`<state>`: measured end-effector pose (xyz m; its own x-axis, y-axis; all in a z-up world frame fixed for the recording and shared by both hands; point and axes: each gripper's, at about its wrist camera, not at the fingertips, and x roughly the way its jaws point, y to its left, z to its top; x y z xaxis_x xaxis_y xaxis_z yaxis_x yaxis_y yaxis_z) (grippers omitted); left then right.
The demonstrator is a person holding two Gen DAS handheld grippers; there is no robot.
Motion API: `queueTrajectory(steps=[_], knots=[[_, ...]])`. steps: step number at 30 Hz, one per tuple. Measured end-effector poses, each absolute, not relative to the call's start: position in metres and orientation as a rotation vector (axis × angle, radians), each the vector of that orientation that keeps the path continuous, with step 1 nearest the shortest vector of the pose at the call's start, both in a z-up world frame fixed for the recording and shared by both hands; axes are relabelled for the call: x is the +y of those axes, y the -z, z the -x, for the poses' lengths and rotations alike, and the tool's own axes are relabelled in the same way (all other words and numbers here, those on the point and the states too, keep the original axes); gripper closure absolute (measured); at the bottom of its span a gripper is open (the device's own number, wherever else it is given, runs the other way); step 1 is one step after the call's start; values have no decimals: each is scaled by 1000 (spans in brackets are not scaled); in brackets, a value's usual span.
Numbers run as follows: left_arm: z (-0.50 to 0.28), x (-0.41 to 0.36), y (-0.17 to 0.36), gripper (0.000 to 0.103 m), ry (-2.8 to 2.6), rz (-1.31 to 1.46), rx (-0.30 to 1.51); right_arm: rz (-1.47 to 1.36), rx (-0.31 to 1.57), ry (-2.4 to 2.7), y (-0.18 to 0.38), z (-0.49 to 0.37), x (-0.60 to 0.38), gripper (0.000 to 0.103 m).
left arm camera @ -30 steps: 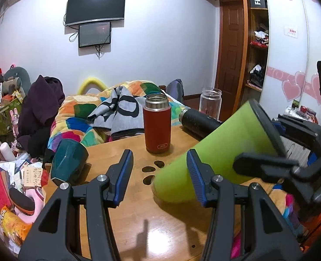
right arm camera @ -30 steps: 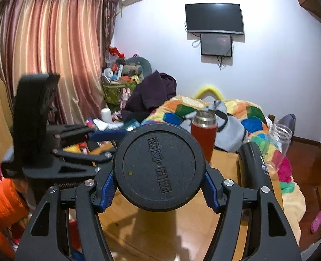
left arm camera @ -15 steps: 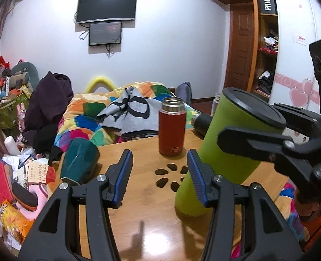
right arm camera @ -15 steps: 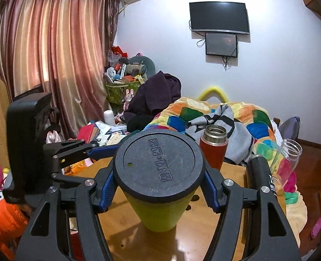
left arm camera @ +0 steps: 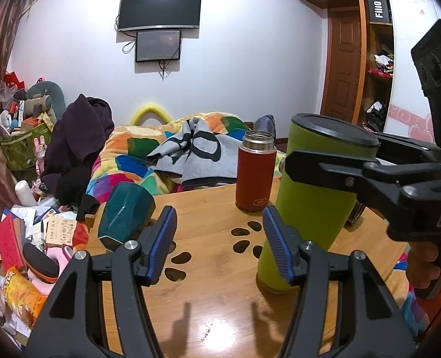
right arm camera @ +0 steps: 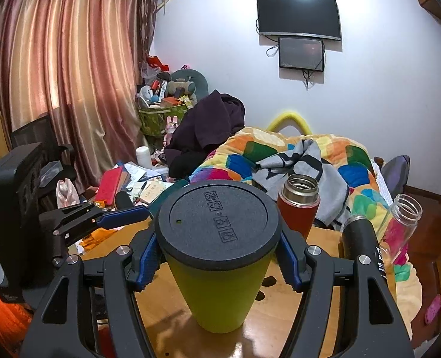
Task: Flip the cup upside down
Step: 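Lower the inverted tumbler onto the table with the right tool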
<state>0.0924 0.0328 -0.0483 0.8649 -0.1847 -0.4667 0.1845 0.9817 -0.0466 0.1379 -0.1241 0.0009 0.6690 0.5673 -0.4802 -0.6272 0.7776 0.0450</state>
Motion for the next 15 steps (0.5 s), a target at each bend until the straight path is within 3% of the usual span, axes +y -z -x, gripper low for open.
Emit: queueTrajectory(steps=[15], knots=[[-84, 46, 39, 36, 158, 16, 454, 96, 523, -691, 2, -140, -127, 39]])
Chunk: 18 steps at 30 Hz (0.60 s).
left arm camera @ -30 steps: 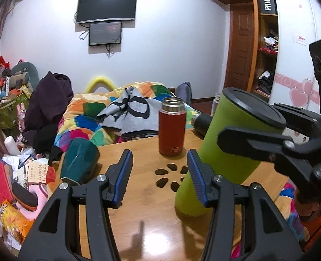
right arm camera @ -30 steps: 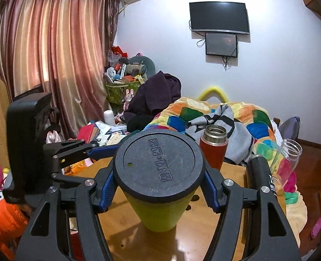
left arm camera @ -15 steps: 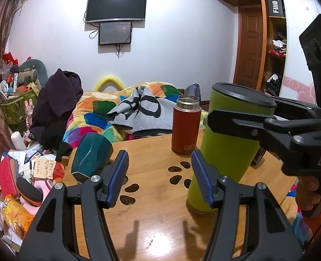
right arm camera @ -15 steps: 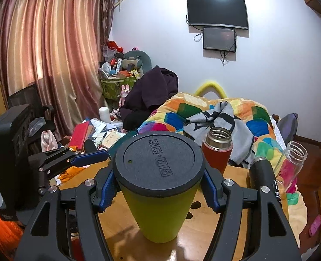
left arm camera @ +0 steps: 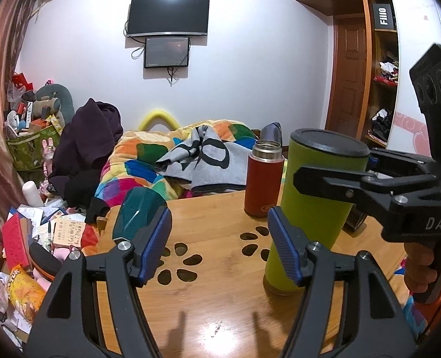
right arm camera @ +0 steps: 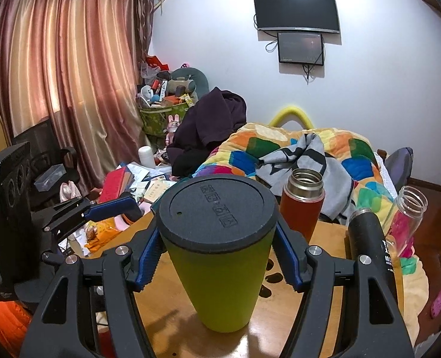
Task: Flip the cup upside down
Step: 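Lower the inverted tumbler onto the table with the right tool, then open the right tool and pull it back from the tumbler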
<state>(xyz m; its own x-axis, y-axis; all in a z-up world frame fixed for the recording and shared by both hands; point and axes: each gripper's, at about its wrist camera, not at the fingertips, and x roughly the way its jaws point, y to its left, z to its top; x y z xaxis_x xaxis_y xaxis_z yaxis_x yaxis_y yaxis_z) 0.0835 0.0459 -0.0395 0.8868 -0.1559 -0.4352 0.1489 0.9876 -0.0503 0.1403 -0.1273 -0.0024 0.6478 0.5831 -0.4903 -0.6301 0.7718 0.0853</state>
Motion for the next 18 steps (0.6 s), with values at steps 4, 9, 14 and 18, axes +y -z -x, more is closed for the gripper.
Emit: queueTrajectory(steps=[4, 9, 14, 18], knots=[[-77, 50, 32, 31, 152, 34, 427, 80, 496, -699, -3, -130, -137, 38], [-62, 49, 16, 26, 152, 46, 376, 59, 430, -676, -16, -109, -158, 26], [-40, 39, -3, 8, 122, 36, 298, 53, 357, -622, -30, -85, -178, 17], [-24, 30, -14, 1, 101, 29, 252, 41, 321, -583, -39, -68, -193, 6]])
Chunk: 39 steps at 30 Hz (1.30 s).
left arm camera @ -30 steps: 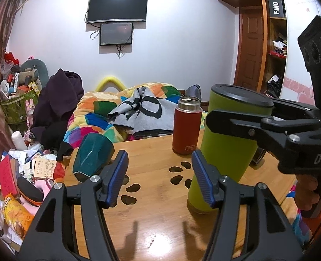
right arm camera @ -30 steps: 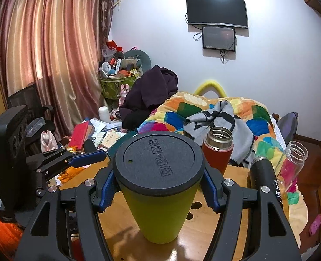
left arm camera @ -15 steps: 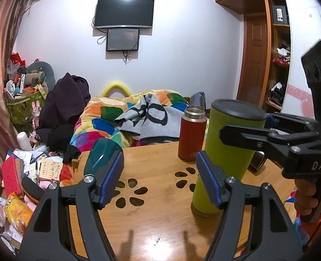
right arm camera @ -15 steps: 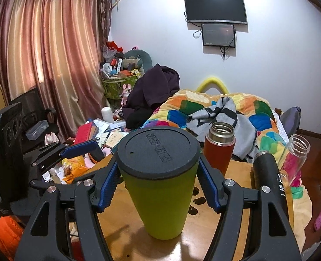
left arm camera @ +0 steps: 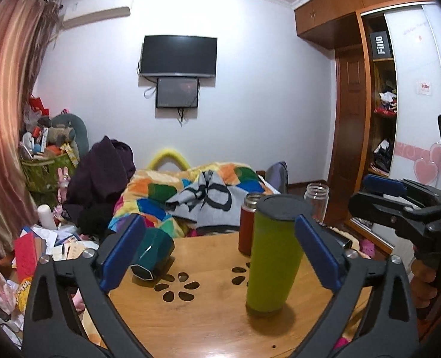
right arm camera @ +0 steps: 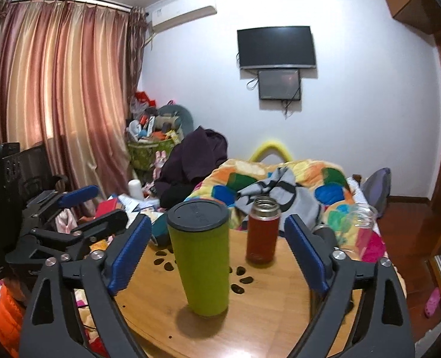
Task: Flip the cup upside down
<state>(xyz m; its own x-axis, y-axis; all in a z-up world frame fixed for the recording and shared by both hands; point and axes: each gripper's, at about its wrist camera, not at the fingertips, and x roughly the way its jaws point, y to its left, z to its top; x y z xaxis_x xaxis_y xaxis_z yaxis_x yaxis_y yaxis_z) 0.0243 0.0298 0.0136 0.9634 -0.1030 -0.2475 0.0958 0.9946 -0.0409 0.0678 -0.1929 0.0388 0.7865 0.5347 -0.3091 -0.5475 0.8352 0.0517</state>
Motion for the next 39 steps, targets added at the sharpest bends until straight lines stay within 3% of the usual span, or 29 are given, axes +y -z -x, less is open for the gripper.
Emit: queueTrajectory(steps=[2, 39], knots=[[-20, 26, -16, 0, 93, 27, 247, 31, 302, -563, -41, -58, -200, 0], [16, -4, -5, 0, 41, 25, 247, -2, 328, -452, -22, -21, -229, 0]])
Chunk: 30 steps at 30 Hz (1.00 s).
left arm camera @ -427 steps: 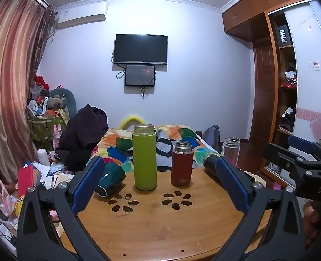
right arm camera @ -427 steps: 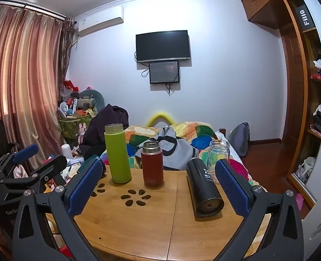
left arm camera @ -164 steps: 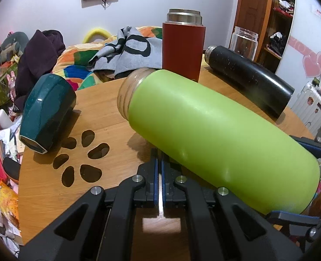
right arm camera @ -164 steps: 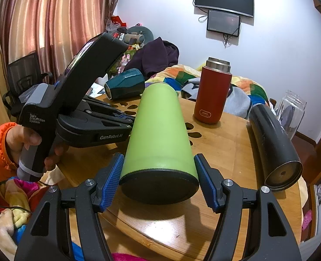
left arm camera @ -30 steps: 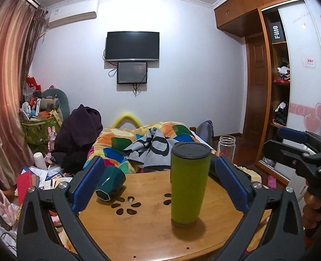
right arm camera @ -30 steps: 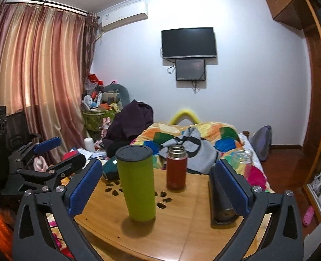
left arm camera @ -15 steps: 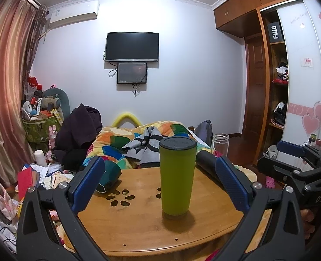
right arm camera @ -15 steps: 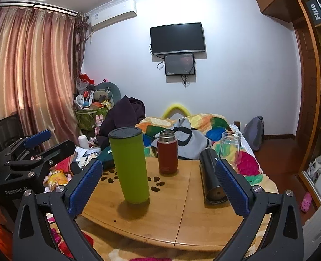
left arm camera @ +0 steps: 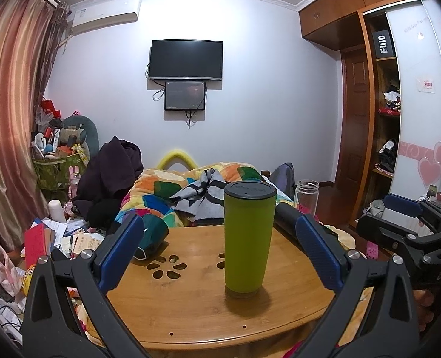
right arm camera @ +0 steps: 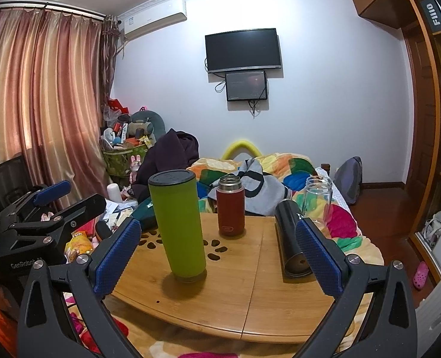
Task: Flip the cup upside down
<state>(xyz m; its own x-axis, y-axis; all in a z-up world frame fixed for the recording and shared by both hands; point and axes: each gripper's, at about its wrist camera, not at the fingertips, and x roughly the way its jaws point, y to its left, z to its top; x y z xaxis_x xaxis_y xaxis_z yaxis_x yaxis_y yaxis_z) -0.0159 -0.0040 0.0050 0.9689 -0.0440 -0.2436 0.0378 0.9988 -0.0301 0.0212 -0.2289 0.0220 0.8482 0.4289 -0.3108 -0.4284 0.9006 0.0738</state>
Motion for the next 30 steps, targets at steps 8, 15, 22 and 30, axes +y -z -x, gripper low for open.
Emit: queueTrajectory(steps=[8, 15, 22, 30], knots=[[16, -3, -5, 0, 42, 26, 247, -2, 327, -452, -22, -21, -227, 0], [16, -3, -5, 0, 42, 26, 247, -2, 327, -451, -22, -21, -227, 0], [16, -3, -5, 0, 39, 25, 247, -5, 327, -450, -23, -21, -225, 0], [17, 1, -5, 0, 30, 31, 240, -5, 325, -452, -24, -21, -225, 0]])
